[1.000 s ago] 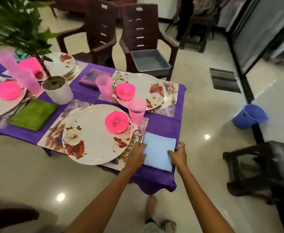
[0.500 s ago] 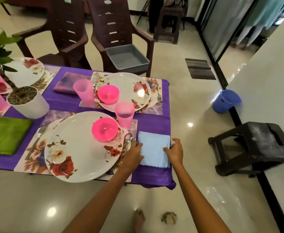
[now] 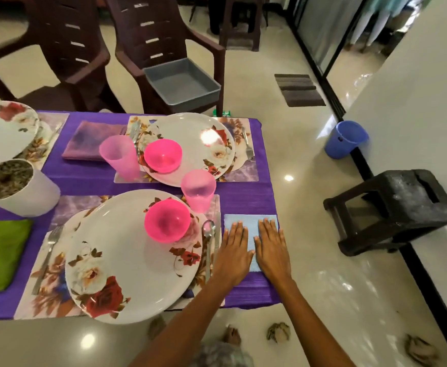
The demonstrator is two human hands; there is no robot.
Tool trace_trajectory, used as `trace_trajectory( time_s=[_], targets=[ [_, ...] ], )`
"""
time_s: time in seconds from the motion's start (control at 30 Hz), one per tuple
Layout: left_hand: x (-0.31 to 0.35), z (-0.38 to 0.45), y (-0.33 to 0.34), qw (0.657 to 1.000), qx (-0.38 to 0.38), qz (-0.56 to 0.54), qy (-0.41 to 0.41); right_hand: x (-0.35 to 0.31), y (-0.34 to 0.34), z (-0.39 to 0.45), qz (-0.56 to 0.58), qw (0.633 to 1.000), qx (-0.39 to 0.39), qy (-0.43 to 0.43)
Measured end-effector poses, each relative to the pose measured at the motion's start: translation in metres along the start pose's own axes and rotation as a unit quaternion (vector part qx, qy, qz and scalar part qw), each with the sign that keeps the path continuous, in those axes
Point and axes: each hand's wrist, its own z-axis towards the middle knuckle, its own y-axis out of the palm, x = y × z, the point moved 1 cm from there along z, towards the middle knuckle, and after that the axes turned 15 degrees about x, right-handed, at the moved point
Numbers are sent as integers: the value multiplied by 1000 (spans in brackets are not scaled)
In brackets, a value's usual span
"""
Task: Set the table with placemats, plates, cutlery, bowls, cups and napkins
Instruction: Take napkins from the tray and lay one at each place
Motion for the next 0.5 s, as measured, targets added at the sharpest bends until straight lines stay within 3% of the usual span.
trace_trajectory(
  time_s=[0.1,0.2,0.27,0.37,0.5],
  targets=[
    [-6,2,0,1000,-10,-13,20,0,-4,-4,19,996,60,60],
    [-12,-3,0,996,9,-44,73,-2,-13,-11,49,960,136,241],
    [-19,-12,3,990,1,-53,128,-6,-17,-14,47,938,149,308],
    [-28,-24,11,983,-49,-42,174,-7,-19,-14,75,924,161,338],
    [-36,-20,9,984,-62,-36,165,-8,-19,-6,93,912,174,360]
  ],
)
